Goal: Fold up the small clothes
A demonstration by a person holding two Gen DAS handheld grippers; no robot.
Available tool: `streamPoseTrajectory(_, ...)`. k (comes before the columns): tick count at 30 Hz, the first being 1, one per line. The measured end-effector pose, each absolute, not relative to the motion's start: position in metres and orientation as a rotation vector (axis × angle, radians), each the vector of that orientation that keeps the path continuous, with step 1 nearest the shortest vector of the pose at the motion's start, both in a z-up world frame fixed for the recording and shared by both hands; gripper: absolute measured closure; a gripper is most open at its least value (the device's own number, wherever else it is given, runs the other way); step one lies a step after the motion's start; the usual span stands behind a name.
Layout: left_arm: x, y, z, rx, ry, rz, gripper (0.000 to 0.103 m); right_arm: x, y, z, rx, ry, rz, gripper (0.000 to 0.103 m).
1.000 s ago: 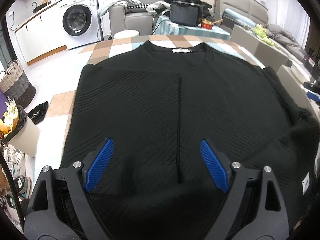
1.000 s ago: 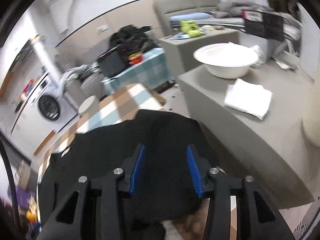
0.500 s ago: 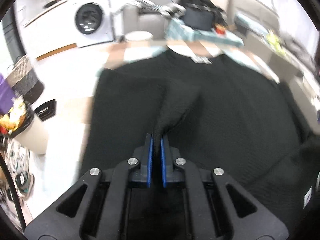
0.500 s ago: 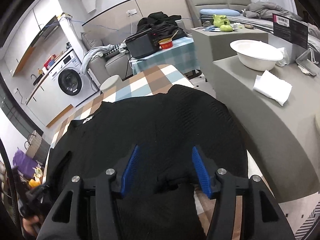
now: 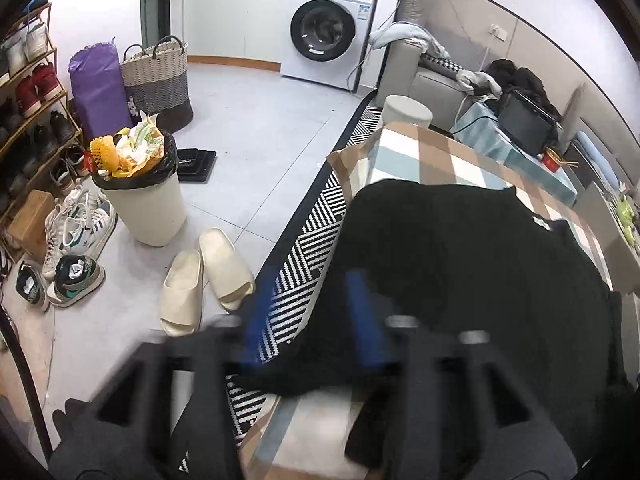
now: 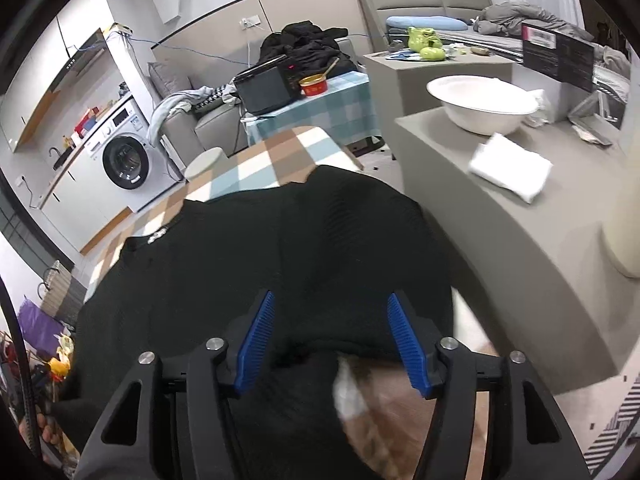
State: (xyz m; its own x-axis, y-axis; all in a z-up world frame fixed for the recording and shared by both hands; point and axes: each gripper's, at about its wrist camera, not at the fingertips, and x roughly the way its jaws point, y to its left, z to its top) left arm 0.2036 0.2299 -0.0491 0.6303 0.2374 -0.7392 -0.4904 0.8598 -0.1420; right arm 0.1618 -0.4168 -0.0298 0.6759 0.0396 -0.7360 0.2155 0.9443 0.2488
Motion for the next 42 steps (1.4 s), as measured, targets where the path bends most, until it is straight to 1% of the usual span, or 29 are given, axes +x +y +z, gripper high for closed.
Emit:
streamPoseTrajectory(1,0.197,0.229,-0.047,-0.343,0.771,0.425,0.030,0.157,-0.421,-0.030,0.333,0.834,-0.104,0.034)
streamPoseTrajectory(2,0.189,0.224,-0.045,-0.338,0.756,0.415,0.029,0.153,-0.424,-0.030,0.337,0.838,-0.105,0.034)
streamPoseTrajectory(4,0.168,0.211,-0.044,-0.337,0.763,0.366,0.028,0.146,-0.430,-0.033,0.353,0.860,-0.077,0.032)
streamPoseTrajectory(6,0.153,0.191,-0.047,-0.334,0.785,0.308,0.028,0.145,-0.434,-0.039,0.388,0.889,-0.026,0.027)
streamPoseTrajectory(10,0.154,0.151,-0.055,-0.274,0.857,0.241,0.029,0.158,-0.429,-0.055,0.441,0.945,0.036,0.026)
streamPoseTrajectory(11,0.157,0.143,-0.058,-0.264,0.877,0.231,0.029,0.162,-0.426,-0.058,0.447,0.954,0.049,0.026)
streamPoseTrajectory(14,0.165,0.122,-0.067,-0.234,0.918,0.179,0.045,0.179,-0.411,-0.066,0.441,0.983,0.111,0.028)
streamPoseTrajectory(15,0.169,0.116,-0.070,-0.228,0.928,0.165,0.061,0.185,-0.404,-0.069,0.424,0.993,0.126,0.033)
streamPoseTrajectory(16,0.171,0.112,-0.073,-0.222,0.937,0.160,0.076,0.192,-0.396,-0.073,0.392,1.011,0.132,0.044)
streamPoseTrajectory(17,0.175,0.110,-0.077,-0.212,0.941,0.161,0.081,0.198,-0.389,-0.076,0.353,1.027,0.118,0.051)
streamPoseTrajectory(18,0.180,0.107,-0.080,-0.202,0.945,0.152,0.090,0.201,-0.383,-0.079,0.315,1.035,0.101,0.069)
streamPoseTrajectory(19,0.183,0.107,-0.082,-0.198,0.945,0.136,0.092,0.205,-0.376,-0.080,0.264,1.032,0.092,0.081)
streamPoseTrajectory(20,0.187,0.104,-0.084,-0.193,0.942,0.124,0.092,0.208,-0.370,-0.082,0.226,1.028,0.092,0.085)
streamPoseTrajectory(21,0.192,0.101,-0.086,-0.179,0.942,0.123,0.092,0.211,-0.366,-0.083,0.204,1.029,0.088,0.088)
streamPoseTrajectory(23,0.202,0.100,-0.089,-0.166,0.944,0.128,0.093,0.220,-0.362,-0.086,0.191,1.025,0.084,0.090)
streamPoseTrajectory(31,0.254,0.103,-0.091,-0.206,0.937,0.142,0.093,0.261,-0.366,-0.086,0.241,0.987,-0.004,0.089)
streamPoseTrajectory(32,0.256,0.103,-0.090,-0.212,0.939,0.145,0.092,0.262,-0.368,-0.085,0.254,0.990,-0.002,0.087)
streamPoseTrajectory(33,0.256,0.105,-0.089,-0.216,0.940,0.158,0.090,0.260,-0.369,-0.084,0.265,0.997,0.010,0.079)
streamPoseTrajectory(34,0.254,0.107,-0.087,-0.216,0.939,0.166,0.088,0.256,-0.371,-0.081,0.272,0.998,0.033,0.068)
streamPoseTrajectory(35,0.249,0.108,-0.083,-0.216,0.929,0.166,0.085,0.251,-0.372,-0.078,0.276,0.992,0.052,0.059)
streamPoseTrajectory(36,0.241,0.108,-0.080,-0.215,0.916,0.163,0.074,0.242,-0.374,-0.075,0.280,0.982,0.069,0.044)
streamPoseTrajectory(37,0.233,0.110,-0.077,-0.215,0.905,0.167,0.052,0.231,-0.378,-0.070,0.278,0.970,0.084,0.040)
streamPoseTrajectory(38,0.224,0.111,-0.073,-0.214,0.897,0.177,0.041,0.223,-0.380,-0.067,0.272,0.967,0.095,0.037)
streamPoseTrajectory(39,0.213,0.113,-0.070,-0.212,0.881,0.194,0.027,0.211,-0.385,-0.064,0.261,0.971,0.114,0.034)
streamPoseTrajectory(40,0.202,0.113,-0.067,-0.212,0.864,0.206,0.024,0.202,-0.389,-0.061,0.255,0.972,0.120,0.029)
streamPoseTrajectory(42,0.178,0.118,-0.063,-0.224,0.861,0.211,0.023,0.180,-0.397,-0.058,0.241,0.965,0.113,0.023)
